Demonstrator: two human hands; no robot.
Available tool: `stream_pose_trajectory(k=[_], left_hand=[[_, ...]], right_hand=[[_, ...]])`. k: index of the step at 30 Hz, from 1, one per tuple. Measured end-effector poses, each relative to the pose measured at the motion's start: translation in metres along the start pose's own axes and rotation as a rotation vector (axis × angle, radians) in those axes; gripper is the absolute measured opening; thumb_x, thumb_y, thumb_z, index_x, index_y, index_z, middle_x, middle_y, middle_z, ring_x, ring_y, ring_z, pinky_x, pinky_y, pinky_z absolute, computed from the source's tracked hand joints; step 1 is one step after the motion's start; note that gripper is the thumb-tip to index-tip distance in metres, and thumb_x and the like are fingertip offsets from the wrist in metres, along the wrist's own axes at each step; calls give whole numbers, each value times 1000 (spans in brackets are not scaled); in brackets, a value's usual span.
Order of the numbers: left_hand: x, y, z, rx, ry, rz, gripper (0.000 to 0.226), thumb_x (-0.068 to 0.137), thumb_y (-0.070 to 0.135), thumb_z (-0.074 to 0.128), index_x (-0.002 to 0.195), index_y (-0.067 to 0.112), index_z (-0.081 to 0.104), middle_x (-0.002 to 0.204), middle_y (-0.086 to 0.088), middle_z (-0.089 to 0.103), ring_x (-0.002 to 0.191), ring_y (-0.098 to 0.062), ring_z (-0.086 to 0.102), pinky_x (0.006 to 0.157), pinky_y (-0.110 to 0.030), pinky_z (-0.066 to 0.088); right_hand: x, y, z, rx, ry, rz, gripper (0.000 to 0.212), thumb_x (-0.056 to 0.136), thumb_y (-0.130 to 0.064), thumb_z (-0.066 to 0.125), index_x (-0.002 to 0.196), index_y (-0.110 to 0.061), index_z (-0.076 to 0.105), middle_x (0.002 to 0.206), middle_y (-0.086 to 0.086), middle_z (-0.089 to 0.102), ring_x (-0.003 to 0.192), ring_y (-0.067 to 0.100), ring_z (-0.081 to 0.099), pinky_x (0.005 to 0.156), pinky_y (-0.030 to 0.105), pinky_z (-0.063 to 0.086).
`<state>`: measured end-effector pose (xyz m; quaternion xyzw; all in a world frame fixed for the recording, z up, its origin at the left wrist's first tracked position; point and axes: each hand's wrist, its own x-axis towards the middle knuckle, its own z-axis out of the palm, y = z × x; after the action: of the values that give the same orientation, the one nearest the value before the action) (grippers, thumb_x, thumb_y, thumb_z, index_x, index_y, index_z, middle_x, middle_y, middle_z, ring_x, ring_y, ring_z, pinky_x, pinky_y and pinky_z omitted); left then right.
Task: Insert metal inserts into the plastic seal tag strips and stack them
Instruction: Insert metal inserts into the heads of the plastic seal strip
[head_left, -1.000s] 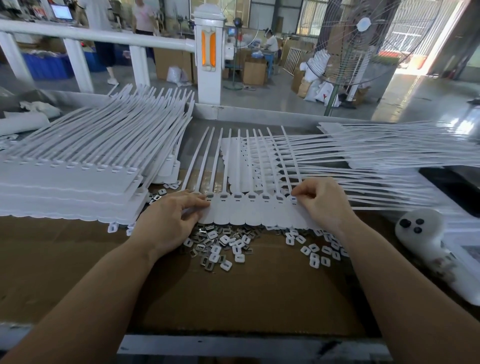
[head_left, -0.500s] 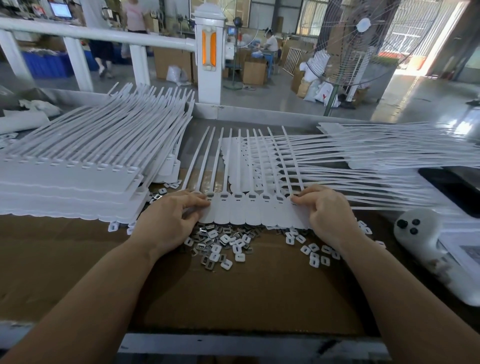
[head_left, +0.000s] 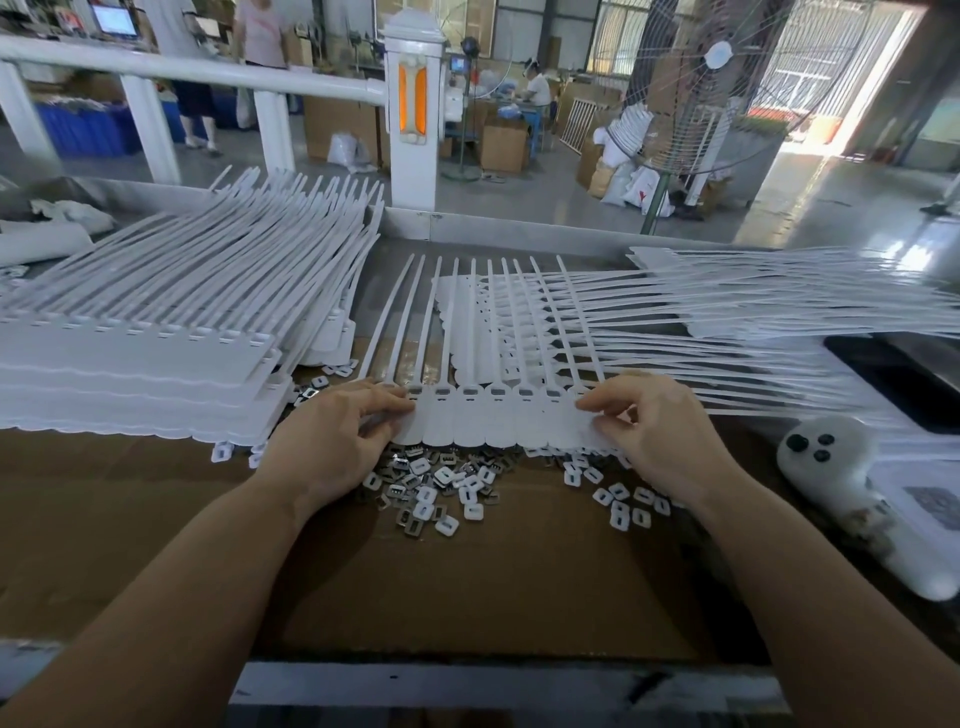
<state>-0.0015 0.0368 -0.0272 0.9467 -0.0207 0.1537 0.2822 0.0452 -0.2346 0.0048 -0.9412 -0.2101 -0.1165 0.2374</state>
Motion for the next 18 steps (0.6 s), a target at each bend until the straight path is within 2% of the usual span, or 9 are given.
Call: stream_pose_trajectory(k=[4, 8, 14, 18], left_hand=[[0, -1, 0, 7, -4, 8, 29, 89, 18, 58, 115, 31, 63, 130, 16, 53, 126, 0, 39, 100, -13, 21], [0, -1, 0, 3, 0, 6, 29, 89, 17, 59, 115, 30, 64, 130, 16, 54, 126, 0, 38, 100, -13, 20], [0, -2, 0, 5, 0, 6, 29, 89, 18, 59, 114, 31, 64, 130, 17, 53, 126, 0, 39, 99, -12, 20], [0, -2, 1, -2, 5, 10, 29, 89, 17, 59, 114, 30, 64, 130, 16, 54, 124, 2, 38, 99, -11, 20]], right_hand=[[-5, -10, -8, 48, -202, -36, 12, 81, -19, 70, 88, -29, 69, 87, -16, 63, 81, -2, 58, 78, 17, 50], [-8, -19, -8, -65, -310, -34, 8, 76, -33, 74, 82, -30, 70, 85, -16, 58, 78, 0, 56, 73, 14, 46], [-10, -29, -7, -229, -309, -33, 19, 81, -39, 68, 95, -28, 71, 77, -19, 53, 76, 0, 54, 72, 15, 43], [-13, -29, -5, -215, -287, -16, 17, 81, -37, 68, 94, -26, 72, 75, -19, 53, 77, 2, 55, 77, 17, 46]])
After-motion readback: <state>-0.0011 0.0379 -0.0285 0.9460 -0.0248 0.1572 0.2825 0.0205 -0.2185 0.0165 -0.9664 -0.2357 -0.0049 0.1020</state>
